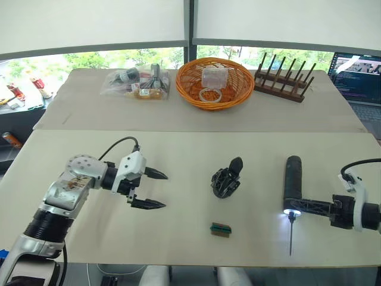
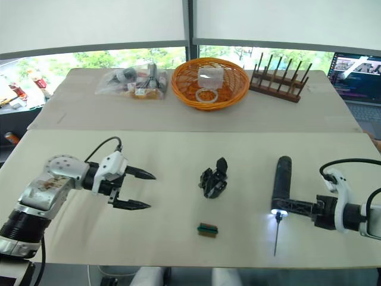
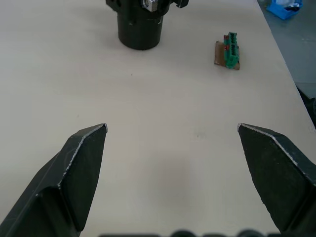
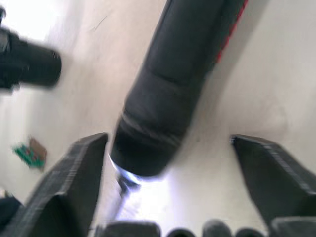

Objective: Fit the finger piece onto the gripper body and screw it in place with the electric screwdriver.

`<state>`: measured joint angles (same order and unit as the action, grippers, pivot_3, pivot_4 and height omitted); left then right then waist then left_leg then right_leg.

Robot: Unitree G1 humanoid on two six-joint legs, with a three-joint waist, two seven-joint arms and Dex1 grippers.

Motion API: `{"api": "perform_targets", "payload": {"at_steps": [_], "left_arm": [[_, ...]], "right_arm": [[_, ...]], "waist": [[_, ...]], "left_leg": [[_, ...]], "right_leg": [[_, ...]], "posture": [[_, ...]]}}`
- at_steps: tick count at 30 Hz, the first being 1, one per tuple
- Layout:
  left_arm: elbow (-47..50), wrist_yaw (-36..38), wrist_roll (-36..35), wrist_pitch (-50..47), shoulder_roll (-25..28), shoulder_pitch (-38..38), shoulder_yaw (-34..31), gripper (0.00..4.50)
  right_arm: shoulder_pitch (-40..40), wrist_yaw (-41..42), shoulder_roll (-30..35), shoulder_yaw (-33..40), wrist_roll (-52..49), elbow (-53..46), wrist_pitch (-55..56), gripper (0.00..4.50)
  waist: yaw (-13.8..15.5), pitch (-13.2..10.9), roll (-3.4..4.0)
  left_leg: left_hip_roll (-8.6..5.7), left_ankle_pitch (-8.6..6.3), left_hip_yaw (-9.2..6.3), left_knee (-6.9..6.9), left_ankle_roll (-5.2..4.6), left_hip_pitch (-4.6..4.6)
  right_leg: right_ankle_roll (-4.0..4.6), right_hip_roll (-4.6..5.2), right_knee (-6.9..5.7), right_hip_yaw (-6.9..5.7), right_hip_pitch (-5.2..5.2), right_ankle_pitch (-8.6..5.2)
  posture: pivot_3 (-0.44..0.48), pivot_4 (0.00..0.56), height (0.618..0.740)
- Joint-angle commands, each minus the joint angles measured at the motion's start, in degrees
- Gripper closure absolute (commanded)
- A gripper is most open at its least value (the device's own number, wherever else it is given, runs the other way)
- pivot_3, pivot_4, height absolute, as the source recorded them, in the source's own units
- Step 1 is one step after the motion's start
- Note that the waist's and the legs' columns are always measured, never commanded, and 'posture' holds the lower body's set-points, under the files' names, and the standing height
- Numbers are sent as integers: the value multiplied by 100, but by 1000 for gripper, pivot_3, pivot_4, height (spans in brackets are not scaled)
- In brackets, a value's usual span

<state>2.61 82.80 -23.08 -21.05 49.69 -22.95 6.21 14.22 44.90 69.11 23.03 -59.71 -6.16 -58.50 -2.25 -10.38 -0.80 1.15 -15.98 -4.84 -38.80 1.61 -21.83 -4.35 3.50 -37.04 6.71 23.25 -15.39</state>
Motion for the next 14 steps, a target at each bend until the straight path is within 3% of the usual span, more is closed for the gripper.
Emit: {"api": "perform_targets", "payload": {"at_steps": [1, 3, 6, 10, 14], "left_arm": [[143, 260, -355, -318, 505, 90, -525, 0], [-17, 476, -479, -443, 931, 127, -834, 0], [-302, 718, -468, -354, 1419, 218, -1128, 0], [-438, 734, -444, -199, 1573, 352, -1311, 0], [-198, 744, -577, -241, 1494, 568, -1341, 0]], "right_arm": [[894, 1620, 140, 1181, 1427, -529, 1722, 18], [1457, 2688, 72, 2039, 2106, -533, 2641, 18], [1707, 3467, 24, 2788, 2473, -99, 3017, 18], [1607, 3931, -42, 3059, 2710, 388, 3225, 18], [1346, 3964, -137, 2828, 2920, 531, 3465, 18]], "waist": [[20, -2, 1], [9, -5, -1], [-34, -10, -11], [-52, -12, -15], [-52, -13, -15]], "left_leg": [[-1, 0, 0, 0, 0, -3], [-1, 0, 1, -2, 1, -9], [0, 0, 3, 0, 1, 0], [3, 0, 10, 6, 1, 29], [3, 0, 10, 6, 1, 26]], "right_leg": [[-1, 1, 4, 0, 1, -1], [-4, 1, 5, 0, 4, -2], [-4, 0, 4, -2, -2, -2], [-2, -1, 4, 4, -23, -2], [0, -1, 0, 6, -19, -1]], "posture": [[0, 150, 740], [0, 150, 740], [0, 150, 740], [0, 150, 740], [0, 150, 740]]}}
